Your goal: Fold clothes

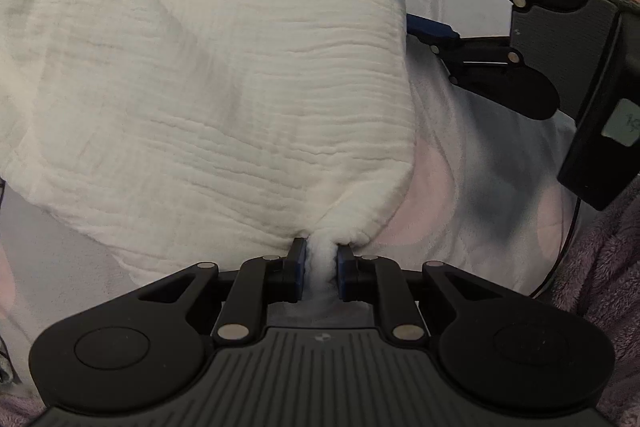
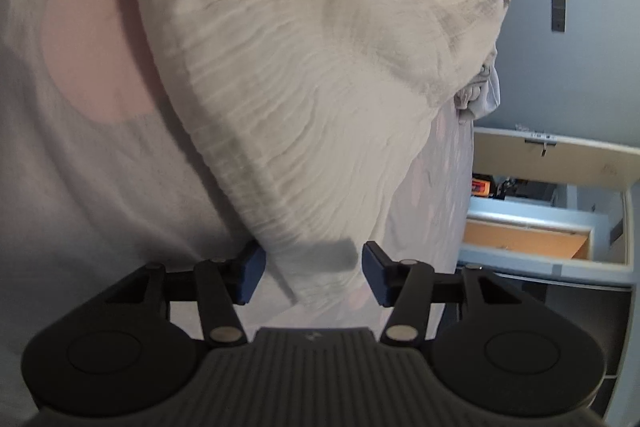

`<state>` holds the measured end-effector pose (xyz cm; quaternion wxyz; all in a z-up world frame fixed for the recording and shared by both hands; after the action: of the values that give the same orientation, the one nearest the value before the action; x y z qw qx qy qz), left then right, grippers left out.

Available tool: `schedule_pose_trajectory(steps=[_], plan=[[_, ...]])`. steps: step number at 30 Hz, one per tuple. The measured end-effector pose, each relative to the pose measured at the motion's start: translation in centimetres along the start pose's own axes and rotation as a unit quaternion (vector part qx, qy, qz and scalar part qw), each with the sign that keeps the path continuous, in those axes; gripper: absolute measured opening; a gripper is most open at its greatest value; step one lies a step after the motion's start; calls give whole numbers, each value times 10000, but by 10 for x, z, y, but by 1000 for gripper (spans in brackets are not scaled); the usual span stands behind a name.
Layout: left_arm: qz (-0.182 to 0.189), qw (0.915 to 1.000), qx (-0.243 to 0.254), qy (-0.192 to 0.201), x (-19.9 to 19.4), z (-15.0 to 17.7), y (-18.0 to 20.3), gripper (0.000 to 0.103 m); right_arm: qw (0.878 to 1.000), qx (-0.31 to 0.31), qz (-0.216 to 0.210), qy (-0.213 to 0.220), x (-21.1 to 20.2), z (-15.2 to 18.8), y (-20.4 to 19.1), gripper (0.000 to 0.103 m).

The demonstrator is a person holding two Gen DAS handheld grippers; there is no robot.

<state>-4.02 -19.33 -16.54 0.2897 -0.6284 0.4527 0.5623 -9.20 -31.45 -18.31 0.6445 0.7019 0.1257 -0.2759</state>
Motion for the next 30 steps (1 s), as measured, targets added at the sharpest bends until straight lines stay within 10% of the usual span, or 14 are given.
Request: schedule_pose_trajectory(steps=[5, 9, 18, 30], plan=[[20, 10000, 5, 29, -2, -1, 2, 13, 9996, -234, 141, 106, 15, -3, -6, 51], [11, 9999, 37, 121, -12, 3, 4, 11, 9995, -189, 247, -7, 24, 0, -9, 22], [-30, 9973, 57, 737, -75, 11, 1, 10, 9926, 1032, 566, -287, -1, -13, 35, 13], [-662, 9766, 668, 1936, -257, 8, -9, 9, 9216, 3863, 367, -14, -111, -18, 148, 10]])
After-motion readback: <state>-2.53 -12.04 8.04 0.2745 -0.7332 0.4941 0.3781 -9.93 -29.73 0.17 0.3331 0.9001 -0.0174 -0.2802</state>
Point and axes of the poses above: each gripper's, at about its wrist camera, not at the fingertips, and x roughly the way its jaws point, y to its right, z to its underside, the point moved 6 cm from there along x, roughly the way its jaws point, and after that the axes turned 9 degrees about x, right-handed, at the moved point
